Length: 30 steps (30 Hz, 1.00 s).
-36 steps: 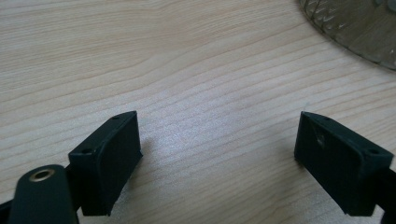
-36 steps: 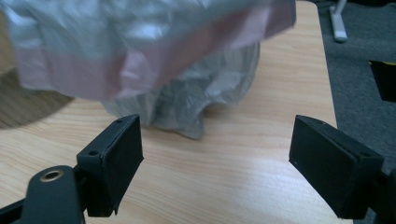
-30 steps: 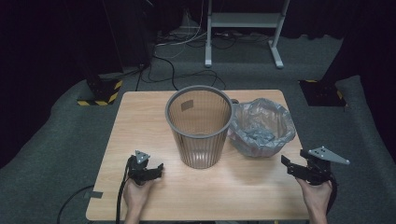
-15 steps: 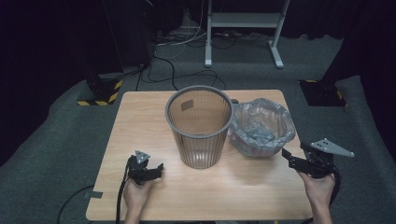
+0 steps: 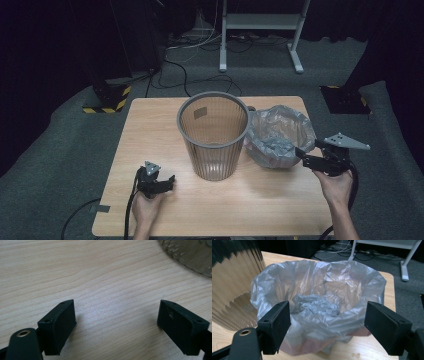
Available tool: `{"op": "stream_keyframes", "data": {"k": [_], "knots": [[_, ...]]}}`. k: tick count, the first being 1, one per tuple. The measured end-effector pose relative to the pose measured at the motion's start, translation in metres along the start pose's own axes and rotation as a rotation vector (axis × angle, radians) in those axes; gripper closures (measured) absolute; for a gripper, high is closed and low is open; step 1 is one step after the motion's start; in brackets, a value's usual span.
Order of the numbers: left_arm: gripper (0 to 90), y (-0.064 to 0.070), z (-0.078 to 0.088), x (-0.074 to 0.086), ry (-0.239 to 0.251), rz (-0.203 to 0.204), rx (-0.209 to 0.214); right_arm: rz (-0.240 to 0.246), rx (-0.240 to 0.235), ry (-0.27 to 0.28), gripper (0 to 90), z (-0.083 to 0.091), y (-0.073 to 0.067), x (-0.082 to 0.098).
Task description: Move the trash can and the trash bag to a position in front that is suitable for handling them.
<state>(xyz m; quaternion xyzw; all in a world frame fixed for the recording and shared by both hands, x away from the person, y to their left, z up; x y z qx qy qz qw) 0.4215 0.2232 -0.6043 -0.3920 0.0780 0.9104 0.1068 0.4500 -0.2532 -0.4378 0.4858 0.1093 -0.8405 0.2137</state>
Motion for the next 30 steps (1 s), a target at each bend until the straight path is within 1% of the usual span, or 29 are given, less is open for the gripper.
{"op": "stream_keyframes", "data": {"k": [6, 12, 19, 27, 30], "knots": [[15.4, 0.0, 0.0, 0.0, 0.0, 0.002, 0.0, -0.001, -0.008, -0.044, 22.7, -0.011, -0.001, -0.011], [15.5, 0.0, 0.0, 0.0, 0.0, 0.003, 0.0, 0.021, -0.007, -0.073, 23.3, -0.022, -0.003, -0.022], [15.5, 0.0, 0.0, 0.0, 0.0, 0.001, 0.0, 0.028, 0.003, -0.112, 23.4, -0.042, 0.002, -0.034], [15.5, 0.0, 0.0, 0.0, 0.001, 0.002, 0.0, 0.047, 0.026, -0.195, 22.0, -0.07, 0.006, -0.036], [15.5, 0.0, 0.0, 0.0, 0.0, 0.002, 0.0, 0.048, 0.028, -0.225, 21.5, -0.079, 0.007, -0.032]]}}
Point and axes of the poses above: each handheld gripper's, and its own axes: z roughly backward along the jaws, x roughly out of its underside, y roughly to its right, the point moved 9 cm from there along -z, roughly forward along the jaws, and after that the axes turned 4 degrees about z, right-handed, at the moved point
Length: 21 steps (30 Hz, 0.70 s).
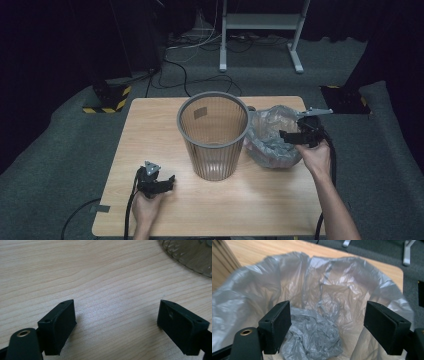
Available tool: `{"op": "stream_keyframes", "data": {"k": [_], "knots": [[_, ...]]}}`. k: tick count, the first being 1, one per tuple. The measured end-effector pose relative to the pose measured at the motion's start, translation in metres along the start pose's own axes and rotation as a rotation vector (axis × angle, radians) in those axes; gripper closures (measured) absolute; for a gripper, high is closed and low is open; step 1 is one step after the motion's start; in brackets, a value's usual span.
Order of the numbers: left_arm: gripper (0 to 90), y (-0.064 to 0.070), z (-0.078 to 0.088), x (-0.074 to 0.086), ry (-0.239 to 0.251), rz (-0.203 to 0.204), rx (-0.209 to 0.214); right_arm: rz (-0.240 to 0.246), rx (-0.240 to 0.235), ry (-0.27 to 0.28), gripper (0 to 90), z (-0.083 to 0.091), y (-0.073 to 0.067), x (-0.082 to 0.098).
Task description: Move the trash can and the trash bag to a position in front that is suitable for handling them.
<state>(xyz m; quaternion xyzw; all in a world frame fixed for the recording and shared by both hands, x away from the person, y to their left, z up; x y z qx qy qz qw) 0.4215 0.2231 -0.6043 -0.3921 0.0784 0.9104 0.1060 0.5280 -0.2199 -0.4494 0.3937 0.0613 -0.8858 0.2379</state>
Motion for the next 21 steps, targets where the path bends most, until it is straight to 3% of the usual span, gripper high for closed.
{"op": "stream_keyframes", "data": {"k": [6, 21], "knots": [[15.5, 0.0, 0.0, 0.0, 0.0, -0.001, 0.0, 0.012, 0.0, -0.07, 20.7, -0.018, 0.001, 0.006], [15.6, 0.0, 0.0, 0.0, 0.0, -0.001, 0.0, 0.066, -0.049, -0.193, 16.6, -0.048, -0.017, 0.023]]}}
Point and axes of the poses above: each handheld gripper's, and its own axes: z roughly backward along the jaws, x roughly out of its underside, y roughly to its right, the point moved 9 cm from there along -z, roughly forward along the jaws, and after that the axes turned 4 degrees about z, right-handed, at the moved point
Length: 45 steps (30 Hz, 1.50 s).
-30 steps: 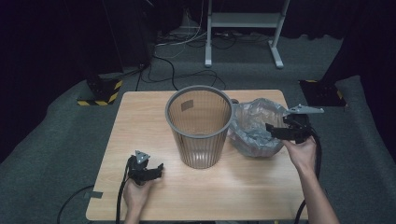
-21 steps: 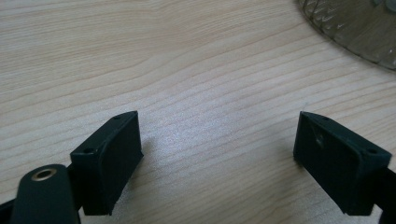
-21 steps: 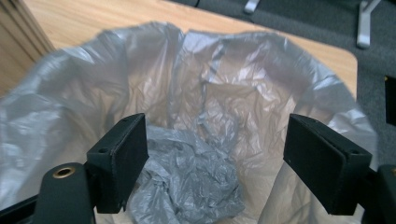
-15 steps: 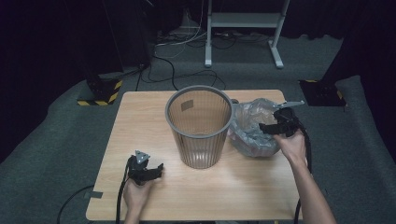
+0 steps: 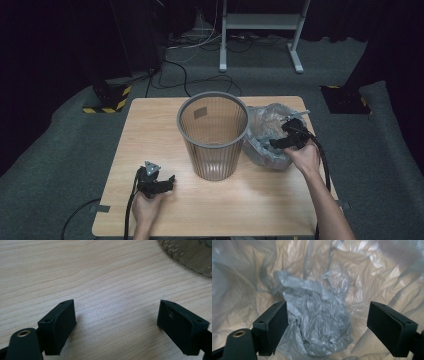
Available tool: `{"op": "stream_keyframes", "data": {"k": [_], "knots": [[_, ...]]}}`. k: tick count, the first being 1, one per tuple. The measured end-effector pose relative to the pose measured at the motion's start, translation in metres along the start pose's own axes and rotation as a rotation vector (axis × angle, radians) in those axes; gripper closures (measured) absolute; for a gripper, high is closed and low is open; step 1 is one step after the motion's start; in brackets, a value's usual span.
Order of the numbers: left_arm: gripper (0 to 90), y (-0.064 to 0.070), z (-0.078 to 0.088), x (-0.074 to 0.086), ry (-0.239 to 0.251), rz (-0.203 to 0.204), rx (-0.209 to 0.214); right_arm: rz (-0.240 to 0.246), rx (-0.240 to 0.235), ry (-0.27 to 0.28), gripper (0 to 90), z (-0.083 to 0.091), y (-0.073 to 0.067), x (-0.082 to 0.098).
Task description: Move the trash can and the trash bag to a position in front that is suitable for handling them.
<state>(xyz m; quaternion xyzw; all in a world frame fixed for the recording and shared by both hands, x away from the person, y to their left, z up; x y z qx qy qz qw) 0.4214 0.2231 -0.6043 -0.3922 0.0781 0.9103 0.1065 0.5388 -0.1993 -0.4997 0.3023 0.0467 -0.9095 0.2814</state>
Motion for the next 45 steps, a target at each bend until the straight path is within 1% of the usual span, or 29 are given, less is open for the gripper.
{"op": "stream_keyframes", "data": {"k": [4, 5, 7, 9, 11, 12, 13, 14, 16, 18, 19, 21, 27, 32, 38, 45], "knots": [[15.6, 0.0, 0.0, 0.0, 0.0, 0.0, 0.0, 0.001, -0.013, -0.036, 16.6, -0.007, -0.002, 0.004], [15.6, 0.0, 0.0, 0.0, 0.0, 0.001, 0.0, 0.001, -0.012, -0.044, 17.2, -0.009, -0.002, 0.005], [15.6, 0.0, 0.0, 0.0, 0.0, 0.001, 0.0, 0.004, -0.029, -0.065, 20.1, -0.012, -0.003, 0.008], [15.6, 0.0, 0.0, 0.0, 0.0, 0.0, 0.0, 0.015, -0.061, -0.09, 26.8, -0.016, -0.005, 0.012], [15.7, 0.0, 0.0, 0.0, 0.0, 0.0, 0.0, 0.018, -0.072, -0.09, 34.7, -0.019, -0.005, 0.016], [15.7, 0.0, 0.0, 0.0, 0.0, 0.0, 0.0, 0.009, -0.092, -0.085, 38.3, -0.021, -0.005, 0.018], [15.7, 0.0, 0.0, 0.0, 0.0, 0.0, 0.0, 0.001, -0.099, -0.088, 41.7, -0.023, -0.005, 0.021], [15.7, 0.0, 0.0, 0.0, 0.0, 0.0, 0.0, 0.003, -0.095, -0.085, 45.6, -0.024, -0.003, 0.023], [15.8, 0.0, 0.0, 0.0, 0.0, 0.0, 0.0, -0.004, -0.1, -0.085, 53.7, -0.027, -0.001, 0.027], [15.8, 0.0, 0.0, 0.0, 0.0, 0.0, 0.0, -0.023, -0.108, -0.075, 61.3, -0.027, 0.002, 0.03], [15.8, 0.0, 0.0, 0.0, 0.0, 0.0, 0.0, -0.036, -0.12, -0.073, 64.7, -0.026, 0.003, 0.032], [15.8, 0.0, 0.0, 0.0, 0.0, 0.0, 0.0, -0.036, -0.122, -0.073, 69.0, -0.026, 0.004, 0.034], [15.8, 0.0, 0.0, 0.0, 0.0, -0.001, 0.001, -0.023, -0.104, -0.066, 79.3, -0.024, 0.004, 0.036], [15.9, 0.0, 0.0, 0.0, 0.0, -0.001, 0.001, -0.02, -0.102, -0.058, 84.0, -0.021, 0.005, 0.036], [15.9, 0.0, 0.0, 0.0, 0.0, -0.001, 0.001, -0.024, -0.093, -0.056, 85.0, -0.016, 0.009, 0.038], [15.9, 0.0, 0.0, 0.0, 0.0, -0.002, 0.001, -0.035, -0.099, -0.047, 85.6, -0.01, 0.012, 0.04]]}}
Point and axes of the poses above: each handheld gripper's, and its own axes: z roughly backward along the jaws, x roughly out of its underside, y roughly to its right, the point moved 9 cm from there along -z, roughly forward along the jaws, and after that the axes turned 4 degrees about z, right-handed, at the moved point
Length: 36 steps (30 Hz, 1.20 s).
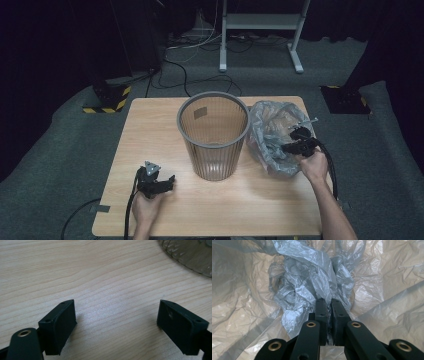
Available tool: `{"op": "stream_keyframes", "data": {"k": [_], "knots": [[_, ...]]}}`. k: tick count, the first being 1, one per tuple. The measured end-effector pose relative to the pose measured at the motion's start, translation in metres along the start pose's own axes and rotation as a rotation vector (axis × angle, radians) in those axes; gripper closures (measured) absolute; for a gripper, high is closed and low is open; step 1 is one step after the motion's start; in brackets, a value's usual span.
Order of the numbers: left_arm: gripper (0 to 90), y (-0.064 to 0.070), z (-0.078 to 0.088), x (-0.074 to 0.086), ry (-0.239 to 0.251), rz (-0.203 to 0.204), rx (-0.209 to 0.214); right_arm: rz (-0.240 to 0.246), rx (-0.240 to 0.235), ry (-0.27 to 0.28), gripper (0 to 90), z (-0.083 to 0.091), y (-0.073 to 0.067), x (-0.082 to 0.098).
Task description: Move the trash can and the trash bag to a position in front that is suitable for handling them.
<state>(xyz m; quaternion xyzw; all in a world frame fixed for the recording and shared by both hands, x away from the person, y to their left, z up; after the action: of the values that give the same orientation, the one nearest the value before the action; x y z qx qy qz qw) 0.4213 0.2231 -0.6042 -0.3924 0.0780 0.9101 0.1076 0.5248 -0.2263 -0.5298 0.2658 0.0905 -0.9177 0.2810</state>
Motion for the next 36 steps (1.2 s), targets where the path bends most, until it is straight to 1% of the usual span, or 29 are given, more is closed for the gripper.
{"op": "stream_keyframes", "data": {"k": [8, 13, 20, 28, 36], "knots": [[15.9, 0.0, 0.0, 0.0, -0.001, 0.0, 0.0, -0.015, 0.001, 0.013, 85.6, 0.012, 0.004, 0.0], [15.9, 0.0, 0.0, 0.0, 0.0, 0.0, 0.0, -0.016, 0.004, 0.019, 85.8, 0.02, 0.007, 0.0], [15.9, 0.0, 0.0, 0.0, 0.0, 0.0, 0.0, -0.008, 0.001, 0.034, 85.8, 0.032, 0.006, -0.005], [15.9, 0.0, 0.0, 0.0, 0.0, 0.0, 0.0, -0.012, -0.003, 0.042, 85.8, 0.043, 0.006, -0.011], [15.9, 0.0, 0.0, 0.0, 0.0, 0.0, 0.0, -0.018, -0.007, 0.06, 85.9, 0.057, 0.009, -0.015]]}}
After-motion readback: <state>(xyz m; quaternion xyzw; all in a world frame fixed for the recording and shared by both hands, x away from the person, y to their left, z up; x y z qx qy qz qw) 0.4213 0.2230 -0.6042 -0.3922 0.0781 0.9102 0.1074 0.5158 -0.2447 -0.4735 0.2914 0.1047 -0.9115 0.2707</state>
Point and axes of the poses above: each handheld gripper's, and its own axes: z roughly backward along the jaws, x roughly out of its underside, y roughly to its right, the point moved 9 cm from there along -z, roughly forward along the jaws, and after that the axes turned 4 degrees about z, right-handed, at the moved point
